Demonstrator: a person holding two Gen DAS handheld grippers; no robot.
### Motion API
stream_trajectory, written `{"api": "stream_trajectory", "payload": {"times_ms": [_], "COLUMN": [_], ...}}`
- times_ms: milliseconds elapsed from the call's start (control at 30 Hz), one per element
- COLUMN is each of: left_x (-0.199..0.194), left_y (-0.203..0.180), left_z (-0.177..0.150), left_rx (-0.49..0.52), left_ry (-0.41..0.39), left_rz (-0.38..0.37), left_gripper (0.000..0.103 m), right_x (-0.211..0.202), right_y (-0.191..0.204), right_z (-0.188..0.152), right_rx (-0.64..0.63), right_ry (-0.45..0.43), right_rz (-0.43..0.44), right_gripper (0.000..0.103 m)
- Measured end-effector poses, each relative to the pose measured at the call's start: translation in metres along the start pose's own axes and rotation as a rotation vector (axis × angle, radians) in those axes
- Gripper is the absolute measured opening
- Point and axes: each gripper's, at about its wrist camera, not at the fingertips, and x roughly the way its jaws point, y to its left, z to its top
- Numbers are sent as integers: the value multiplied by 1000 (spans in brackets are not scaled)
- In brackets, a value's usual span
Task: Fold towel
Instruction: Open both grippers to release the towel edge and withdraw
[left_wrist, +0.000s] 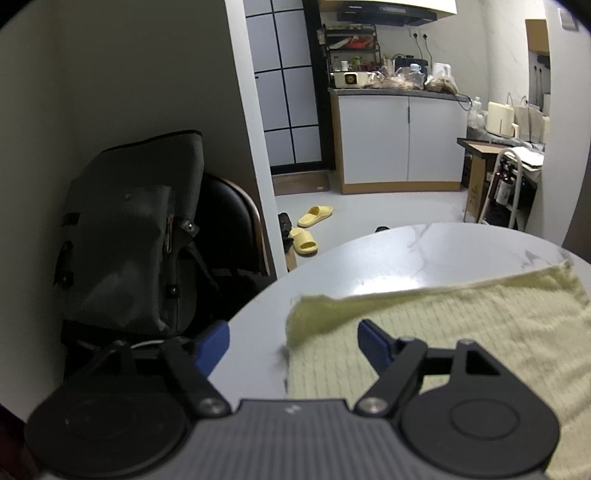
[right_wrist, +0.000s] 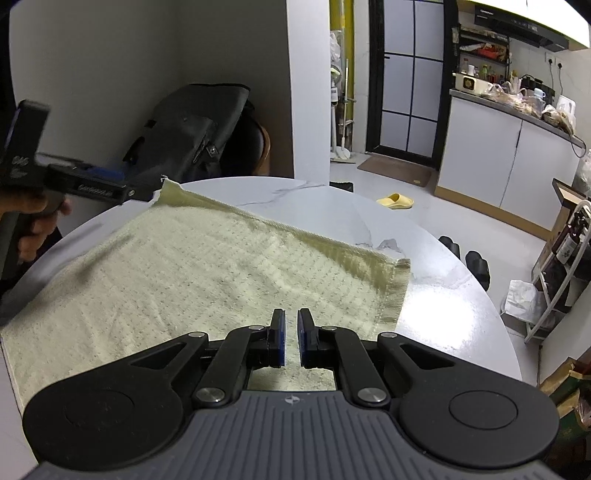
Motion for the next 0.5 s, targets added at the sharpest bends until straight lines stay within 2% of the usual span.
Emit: {"api": "stream_trajectory", "payload": {"times_ms": [67,267,500], "left_x": [-8,-37,-67], "left_y": [-1,-5,-6], "left_z": [-4,-22,-45], "left_rx": [-1,-12,-45], "left_ry": [-6,-28,-39], "left_rz": [-8,-39,-67], "left_gripper": [87,93,95], "right_x": [-3,-12,-18], "right_y": [-1,2,10], "right_z": [-1,-6,-10], "right_rx": [16,40,50], "right_ry": [-7,-24,-36], "right_rz": [-4,3,20], "right_gripper": [40,47,69]}}
